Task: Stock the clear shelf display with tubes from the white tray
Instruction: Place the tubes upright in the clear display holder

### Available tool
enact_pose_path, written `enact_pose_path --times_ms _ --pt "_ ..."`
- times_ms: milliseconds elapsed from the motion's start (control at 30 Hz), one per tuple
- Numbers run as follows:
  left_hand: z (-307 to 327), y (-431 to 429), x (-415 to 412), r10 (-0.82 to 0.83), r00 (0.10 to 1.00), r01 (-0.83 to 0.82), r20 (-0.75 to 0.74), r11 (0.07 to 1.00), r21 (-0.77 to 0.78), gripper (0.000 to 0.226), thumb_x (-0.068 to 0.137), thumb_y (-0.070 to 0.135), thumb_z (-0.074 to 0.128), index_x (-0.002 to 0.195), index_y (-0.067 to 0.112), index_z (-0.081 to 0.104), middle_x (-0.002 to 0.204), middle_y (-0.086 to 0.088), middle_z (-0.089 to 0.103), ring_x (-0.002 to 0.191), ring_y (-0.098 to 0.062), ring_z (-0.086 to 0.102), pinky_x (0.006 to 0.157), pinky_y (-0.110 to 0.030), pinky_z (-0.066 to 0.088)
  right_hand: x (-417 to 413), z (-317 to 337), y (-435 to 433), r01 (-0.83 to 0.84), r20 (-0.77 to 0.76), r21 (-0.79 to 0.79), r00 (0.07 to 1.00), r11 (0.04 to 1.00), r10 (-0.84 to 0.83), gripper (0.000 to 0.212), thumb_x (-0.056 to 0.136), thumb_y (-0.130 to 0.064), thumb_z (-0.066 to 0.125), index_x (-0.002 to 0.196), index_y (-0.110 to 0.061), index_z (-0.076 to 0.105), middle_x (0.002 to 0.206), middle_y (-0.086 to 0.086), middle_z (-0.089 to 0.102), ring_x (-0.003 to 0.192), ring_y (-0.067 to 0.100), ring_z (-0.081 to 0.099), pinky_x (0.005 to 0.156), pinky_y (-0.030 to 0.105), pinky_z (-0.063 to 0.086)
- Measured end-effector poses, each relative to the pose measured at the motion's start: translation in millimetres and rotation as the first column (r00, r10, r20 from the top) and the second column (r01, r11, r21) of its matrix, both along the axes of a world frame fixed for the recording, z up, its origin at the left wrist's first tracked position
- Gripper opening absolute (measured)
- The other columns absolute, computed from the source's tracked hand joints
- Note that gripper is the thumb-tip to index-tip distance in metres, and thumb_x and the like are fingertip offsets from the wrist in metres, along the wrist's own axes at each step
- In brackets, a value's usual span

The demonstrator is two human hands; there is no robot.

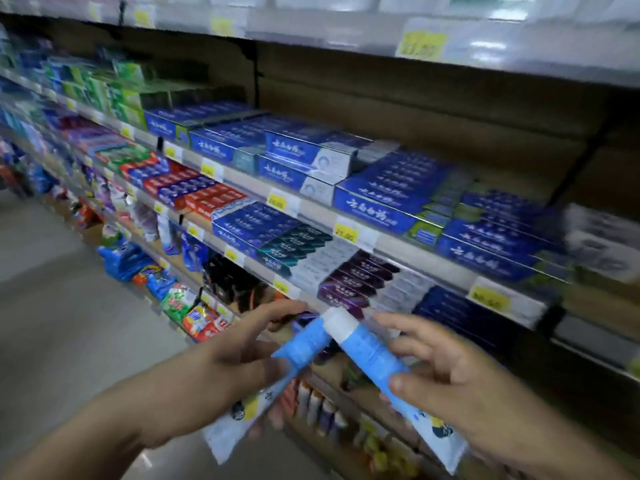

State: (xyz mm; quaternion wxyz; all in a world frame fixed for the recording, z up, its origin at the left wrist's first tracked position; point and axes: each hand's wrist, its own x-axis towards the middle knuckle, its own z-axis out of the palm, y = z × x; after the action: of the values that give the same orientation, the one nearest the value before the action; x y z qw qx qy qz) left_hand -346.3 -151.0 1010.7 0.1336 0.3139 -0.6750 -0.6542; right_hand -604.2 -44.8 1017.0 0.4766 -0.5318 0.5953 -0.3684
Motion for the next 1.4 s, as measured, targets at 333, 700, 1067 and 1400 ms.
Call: enact_pose_path --times_ms 333,700,1067,1400 --pt "37.4 -3.6 -137.1 -0.478 0.877 0.479 0.042 0.878 -0.01 0.034 0.091 0.03 0.066 0.123 0.04 0.063 0.129 -0.015 0.063 0.102 -0.037 0.061 0.087 -0.051 0.044 -89.0 28.9 72.3 0.143 0.006 0.036 0.99 0.989 -0.143 0.037 0.073 -0.013 0.076 0.104 -0.025 0.058 0.098 0.001 0.076 0.077 0.015 0.061 0.065 0.022 0.045" --pt "49.7 27.5 -223.9 -0.688 0.726 0.686 -0.008 0.723 0.085 0.031 0.084 0.022 0.067 0.114 0.021 0.072 0.078 -0.002 0.074 0.061 -0.02 0.067 0.05 -0.029 0.054 -107.9 48.0 149.2 0.427 -0.007 0.099 0.904 0.899 -0.428 0.038 0.07 -0.019 0.082 0.101 -0.03 0.062 0.096 0.004 0.076 0.076 0.018 0.064 0.065 0.029 0.048" --pt "64.9 70.2 -256.2 -0.624 0.781 0.624 -0.023 0.779 0.067 0.059 0.052 0.048 0.09 0.106 0.03 0.076 0.087 -0.017 0.077 0.057 -0.029 0.069 0.047 -0.034 0.054 -120.9 47.5 244.3 0.823 0.297 0.107 0.509 0.558 -0.808 0.016 0.076 0.0 0.07 0.078 -0.012 0.08 0.074 0.012 0.074 0.055 0.017 0.064 0.051 0.024 0.056" --pt "69.5 148.5 -290.5 -0.487 0.862 0.496 -0.141 0.868 0.036 0.027 0.08 0.031 0.074 0.107 0.03 0.077 0.104 -0.02 0.075 0.058 -0.025 0.066 0.047 -0.031 0.051 -90.7 37.7 245.0 0.96 0.932 0.22 -0.154 0.174 -0.329 0.047 0.044 -0.022 0.089 0.088 -0.008 0.08 0.098 0.011 0.079 0.074 0.017 0.076 0.061 0.035 0.062"
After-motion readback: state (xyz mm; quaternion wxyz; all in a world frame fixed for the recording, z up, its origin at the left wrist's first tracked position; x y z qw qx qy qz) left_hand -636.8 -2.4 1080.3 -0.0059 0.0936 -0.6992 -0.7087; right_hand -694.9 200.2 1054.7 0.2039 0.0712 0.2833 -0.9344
